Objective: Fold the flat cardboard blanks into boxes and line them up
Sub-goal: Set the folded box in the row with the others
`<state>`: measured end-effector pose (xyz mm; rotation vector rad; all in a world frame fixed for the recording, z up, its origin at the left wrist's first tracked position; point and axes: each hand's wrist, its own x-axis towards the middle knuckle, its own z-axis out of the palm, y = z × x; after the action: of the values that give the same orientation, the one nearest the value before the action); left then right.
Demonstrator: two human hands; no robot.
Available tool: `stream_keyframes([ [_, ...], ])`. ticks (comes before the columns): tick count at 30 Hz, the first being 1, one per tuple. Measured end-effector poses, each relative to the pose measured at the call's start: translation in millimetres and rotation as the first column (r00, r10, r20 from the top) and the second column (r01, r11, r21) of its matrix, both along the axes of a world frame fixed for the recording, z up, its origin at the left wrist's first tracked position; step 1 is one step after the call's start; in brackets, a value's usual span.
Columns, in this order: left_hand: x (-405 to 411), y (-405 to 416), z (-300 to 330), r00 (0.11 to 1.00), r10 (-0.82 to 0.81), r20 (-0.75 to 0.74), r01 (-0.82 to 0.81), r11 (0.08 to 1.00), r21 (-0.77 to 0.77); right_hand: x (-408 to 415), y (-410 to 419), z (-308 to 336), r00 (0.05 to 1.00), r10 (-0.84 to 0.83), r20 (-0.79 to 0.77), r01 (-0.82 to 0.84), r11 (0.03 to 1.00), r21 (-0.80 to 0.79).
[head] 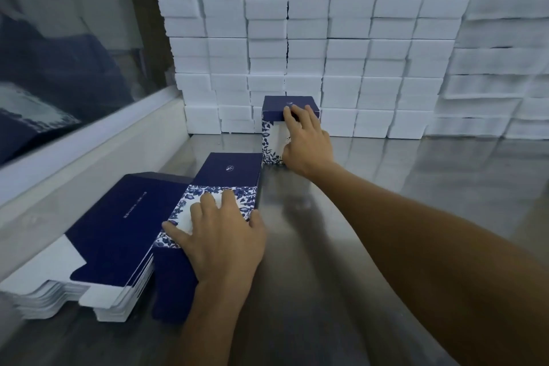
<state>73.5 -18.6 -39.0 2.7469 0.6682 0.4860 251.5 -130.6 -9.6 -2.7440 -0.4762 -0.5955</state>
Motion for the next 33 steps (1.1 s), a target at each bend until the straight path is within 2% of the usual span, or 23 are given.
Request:
stream_keyframes([
  [5, -1, -3, 1, 1.000, 0.008, -0.014, -0.008, 1.000, -0.001, 7, 12, 8, 0.996, 0.023, -0.086, -0.025, 0.999, -0.022],
  [9, 0, -2, 0, 1.000, 0.016, -0.012, -0.016, 1.000, 0.005, 19, 22, 22, 0.975, 0.099, -0.200, -0.113, 0.992, -0.060],
  [15, -1, -2, 0, 1.000, 0.015, 0.008, -0.015, 1.000, 0.008, 32, 26, 29, 0.955, 0.097, -0.279, -0.158, 0.966, -0.205],
  [19, -1, -1, -1, 1.000, 0.016, -0.001, -0.016, 1.000, 0.009, 28, 23, -7, 0.887, 0.069, -0.457, -0.169, 0.969, -0.182],
  [21, -1, -1, -1, 1.000, 0.019, -0.007, -0.019, 1.000, 0.006, 17, 15, -33, 0.873, 0.068, -0.483, -0.173, 0.969, -0.176],
  [25, -1, -1, 0, 1.000, 0.017, 0.000, -0.017, 1.000, 0.005, -9, -1, -59, 0.941, 0.095, -0.326, -0.129, 0.988, -0.086],
  [28, -2, -2, 1, 1.000, 0.015, -0.012, -0.014, 0.999, 0.030, -31, -13, -56, 0.945, 0.126, -0.301, -0.149, 0.987, -0.056],
  [31, -2, -3, 3, 1.000, -0.013, 0.024, 0.012, 0.999, 0.050, -55, -31, -48, 0.924, 0.165, -0.345, -0.115, 0.980, 0.161],
  [33, -4, -3, 4, 0.999, -0.025, 0.039, 0.023, 0.999, 0.030, -73, -48, -42, 0.902, 0.207, -0.378, -0.075, 0.940, 0.334],
])
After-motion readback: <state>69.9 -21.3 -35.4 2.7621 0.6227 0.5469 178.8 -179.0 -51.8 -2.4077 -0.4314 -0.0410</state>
